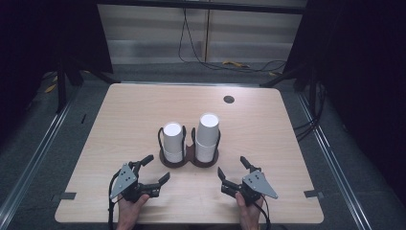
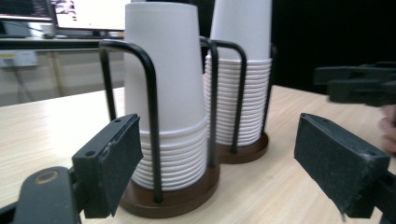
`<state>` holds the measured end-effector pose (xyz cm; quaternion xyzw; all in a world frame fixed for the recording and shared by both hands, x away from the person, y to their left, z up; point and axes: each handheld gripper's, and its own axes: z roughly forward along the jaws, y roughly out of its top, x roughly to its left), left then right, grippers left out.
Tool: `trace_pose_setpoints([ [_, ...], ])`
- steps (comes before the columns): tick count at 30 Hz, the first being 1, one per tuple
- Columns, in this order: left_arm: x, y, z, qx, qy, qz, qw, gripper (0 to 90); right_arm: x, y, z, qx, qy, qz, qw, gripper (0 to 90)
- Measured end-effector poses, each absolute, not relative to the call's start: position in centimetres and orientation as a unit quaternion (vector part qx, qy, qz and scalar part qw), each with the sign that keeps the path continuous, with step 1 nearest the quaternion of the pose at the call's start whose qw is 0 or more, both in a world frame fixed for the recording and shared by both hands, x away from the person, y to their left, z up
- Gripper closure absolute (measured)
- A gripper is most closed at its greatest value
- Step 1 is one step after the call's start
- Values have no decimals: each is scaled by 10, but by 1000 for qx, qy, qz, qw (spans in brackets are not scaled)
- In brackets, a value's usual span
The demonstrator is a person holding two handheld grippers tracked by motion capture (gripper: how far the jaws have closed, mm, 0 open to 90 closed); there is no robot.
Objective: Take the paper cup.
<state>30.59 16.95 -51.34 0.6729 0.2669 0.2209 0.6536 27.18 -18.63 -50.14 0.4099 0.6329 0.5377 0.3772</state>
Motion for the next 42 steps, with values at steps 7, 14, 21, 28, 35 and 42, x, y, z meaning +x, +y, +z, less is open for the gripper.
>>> trace_pose_setpoints([
  [7, 310, 170, -512, 687, 274, 192, 645, 154, 273, -188, -501, 418, 635, 545, 353, 127],
  [14, 310, 170, -508, 693, 283, 180, 638, 159, 272, -187, -501, 419, 634, 540, 361, 128],
  [21, 315, 176, -498, 696, 290, 164, 636, 190, 273, -187, -501, 419, 639, 536, 359, 130],
  [28, 319, 182, -483, 706, 284, 164, 628, 191, 273, -186, -501, 418, 639, 534, 361, 131],
  [35, 325, 185, -468, 710, 281, 161, 626, 191, 273, -186, -500, 421, 640, 534, 357, 131],
  [42, 332, 185, -457, 716, 279, 160, 619, 191, 273, -186, -500, 420, 640, 532, 362, 132],
])
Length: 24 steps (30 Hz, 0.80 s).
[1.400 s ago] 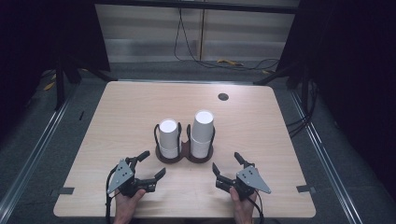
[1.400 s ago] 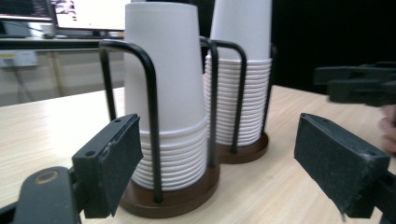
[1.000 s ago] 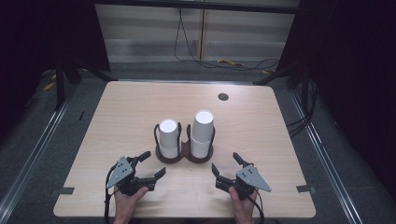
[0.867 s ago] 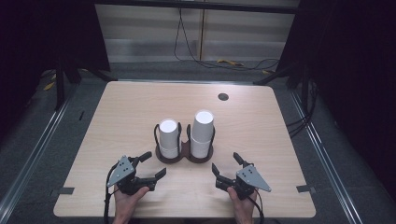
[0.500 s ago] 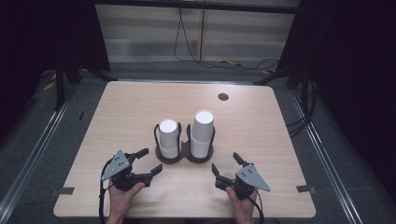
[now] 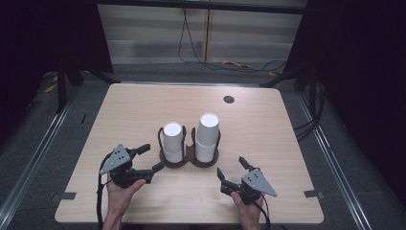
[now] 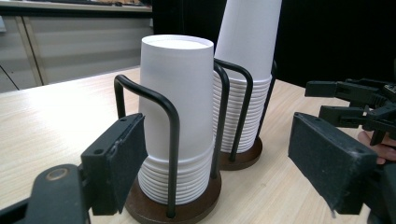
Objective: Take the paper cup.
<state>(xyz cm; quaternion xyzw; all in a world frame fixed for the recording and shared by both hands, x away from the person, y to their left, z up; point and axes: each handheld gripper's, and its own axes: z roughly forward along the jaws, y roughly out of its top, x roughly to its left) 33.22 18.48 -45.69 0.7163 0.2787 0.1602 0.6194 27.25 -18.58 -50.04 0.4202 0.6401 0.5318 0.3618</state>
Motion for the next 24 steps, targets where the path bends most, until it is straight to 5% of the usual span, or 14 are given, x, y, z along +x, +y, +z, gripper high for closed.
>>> trace_pose_setpoints([
  [24, 366, 177, -411, 764, 250, 143, 578, 239, 273, -187, -501, 420, 639, 535, 360, 133],
])
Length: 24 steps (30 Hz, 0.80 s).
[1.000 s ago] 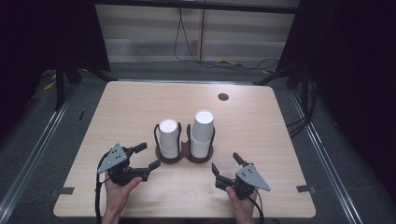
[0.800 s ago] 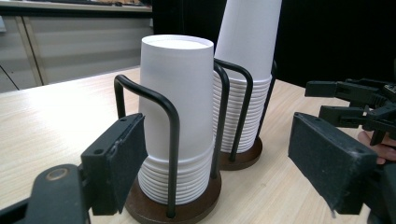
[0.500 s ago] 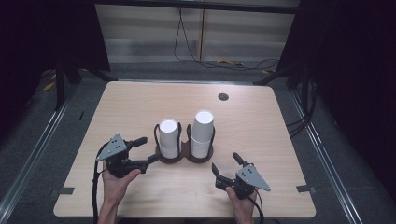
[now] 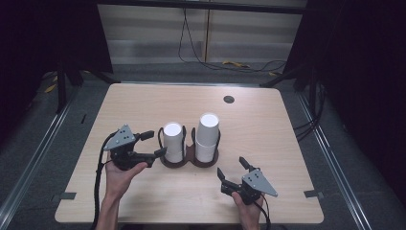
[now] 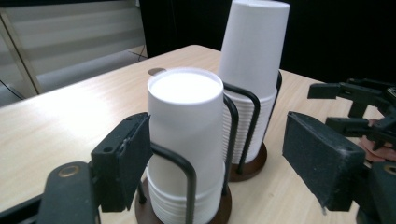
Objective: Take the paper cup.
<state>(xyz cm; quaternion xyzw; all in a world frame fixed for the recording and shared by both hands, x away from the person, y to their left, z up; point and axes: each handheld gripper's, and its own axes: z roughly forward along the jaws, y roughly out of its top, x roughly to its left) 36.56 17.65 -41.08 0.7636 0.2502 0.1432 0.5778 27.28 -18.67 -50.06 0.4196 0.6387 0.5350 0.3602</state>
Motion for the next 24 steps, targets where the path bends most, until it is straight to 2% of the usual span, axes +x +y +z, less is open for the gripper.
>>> trace_pose_setpoints([
  [9, 383, 166, -395, 785, 244, 122, 556, 239, 273, -186, -500, 421, 641, 534, 356, 133],
  [24, 414, 145, -372, 844, 236, 106, 470, 240, 273, -187, -500, 420, 642, 534, 355, 133],
])
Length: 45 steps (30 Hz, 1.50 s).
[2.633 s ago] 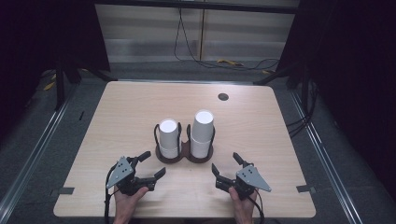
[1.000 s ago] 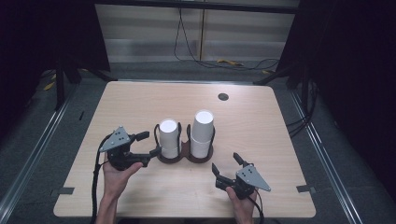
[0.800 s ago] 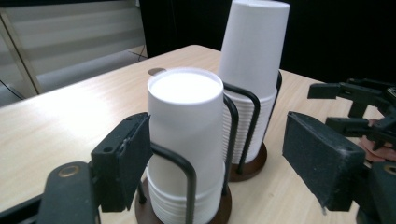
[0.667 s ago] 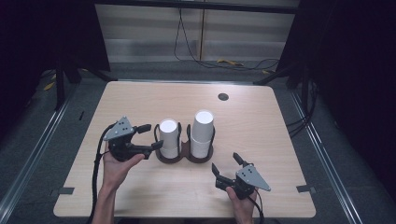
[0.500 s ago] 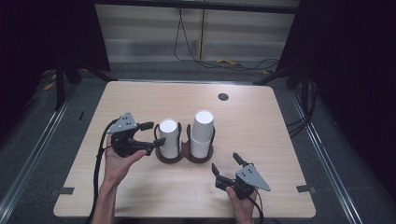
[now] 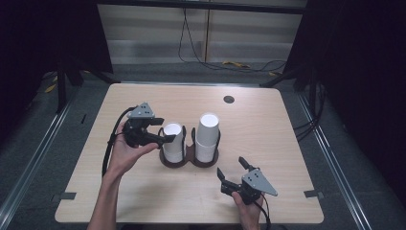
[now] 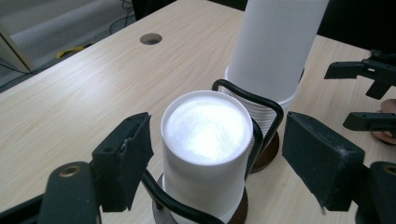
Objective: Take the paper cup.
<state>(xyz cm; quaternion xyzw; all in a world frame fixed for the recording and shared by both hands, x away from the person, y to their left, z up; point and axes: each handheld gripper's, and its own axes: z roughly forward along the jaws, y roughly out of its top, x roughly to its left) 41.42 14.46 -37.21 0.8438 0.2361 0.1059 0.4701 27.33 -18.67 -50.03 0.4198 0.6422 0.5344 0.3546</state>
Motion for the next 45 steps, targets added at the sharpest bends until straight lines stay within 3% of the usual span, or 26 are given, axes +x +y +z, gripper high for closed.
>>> trace_pose_setpoints([
  [23, 442, 108, -369, 921, 209, 78, 318, 236, 273, -187, -500, 419, 643, 535, 353, 133],
  [45, 452, 99, -377, 939, 207, 50, 271, 297, 273, -187, -501, 418, 640, 536, 358, 134],
])
